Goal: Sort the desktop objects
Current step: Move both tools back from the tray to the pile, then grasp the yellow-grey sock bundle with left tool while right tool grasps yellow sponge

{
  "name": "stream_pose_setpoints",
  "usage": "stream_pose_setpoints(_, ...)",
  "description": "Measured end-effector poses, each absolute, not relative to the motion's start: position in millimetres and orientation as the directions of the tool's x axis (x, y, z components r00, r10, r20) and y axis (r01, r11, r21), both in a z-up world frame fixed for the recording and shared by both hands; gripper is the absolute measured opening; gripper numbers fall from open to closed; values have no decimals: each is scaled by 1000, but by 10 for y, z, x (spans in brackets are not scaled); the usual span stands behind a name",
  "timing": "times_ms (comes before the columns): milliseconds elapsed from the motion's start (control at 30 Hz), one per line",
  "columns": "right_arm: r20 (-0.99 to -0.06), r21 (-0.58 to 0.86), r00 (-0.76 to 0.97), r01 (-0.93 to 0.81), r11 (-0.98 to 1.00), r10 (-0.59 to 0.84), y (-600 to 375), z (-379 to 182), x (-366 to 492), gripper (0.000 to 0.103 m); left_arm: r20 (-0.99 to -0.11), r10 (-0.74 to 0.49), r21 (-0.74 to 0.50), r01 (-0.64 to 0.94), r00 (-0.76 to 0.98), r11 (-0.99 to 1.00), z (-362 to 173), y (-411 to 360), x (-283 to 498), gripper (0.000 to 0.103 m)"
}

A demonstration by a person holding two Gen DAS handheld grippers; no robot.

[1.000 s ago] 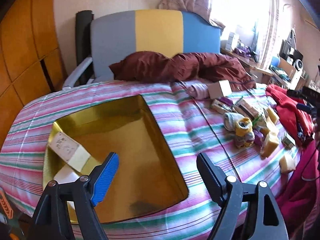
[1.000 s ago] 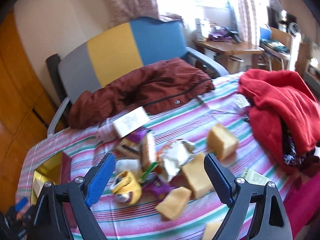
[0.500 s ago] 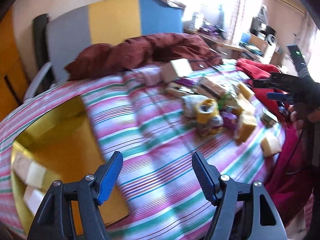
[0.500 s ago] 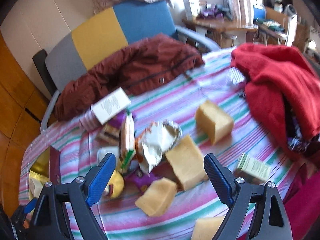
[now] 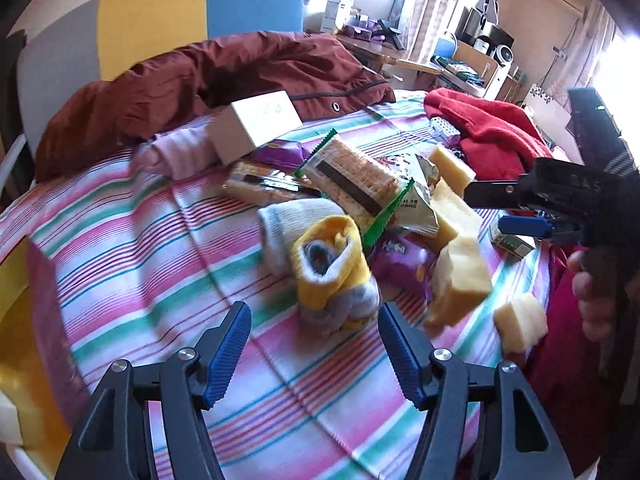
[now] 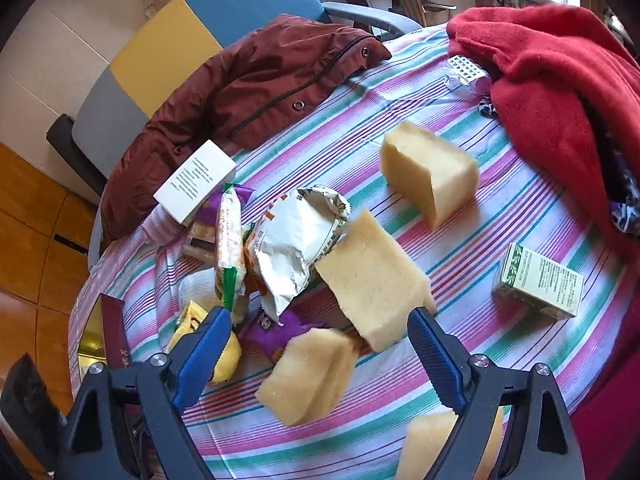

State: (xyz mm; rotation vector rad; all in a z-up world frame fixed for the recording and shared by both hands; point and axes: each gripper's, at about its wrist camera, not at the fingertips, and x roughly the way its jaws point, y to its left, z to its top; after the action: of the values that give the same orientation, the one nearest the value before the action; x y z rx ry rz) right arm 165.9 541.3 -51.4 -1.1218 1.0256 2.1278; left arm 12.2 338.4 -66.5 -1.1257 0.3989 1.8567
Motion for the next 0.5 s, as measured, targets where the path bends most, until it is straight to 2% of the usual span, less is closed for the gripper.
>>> stream_pose_setpoints(233, -858, 366, -507, -714, -597, 80, 5395, -536, 1604, 90, -845, 520, -205, -822, -125, -532, -870, 3606, 31, 65)
stream_pose_setpoints(433, -885, 359, -466, -711, -605, 23, 5333, -621, 1557, 90, -829, 549, -219, -844, -104, -490, -895, 3644, 107, 41)
stream_pose_setpoints(500, -902, 330, -432, -707, -626, 13, 5282, -664, 1491, 90, -823, 555, -199, -854, -120, -480, -878, 3622, 157, 38)
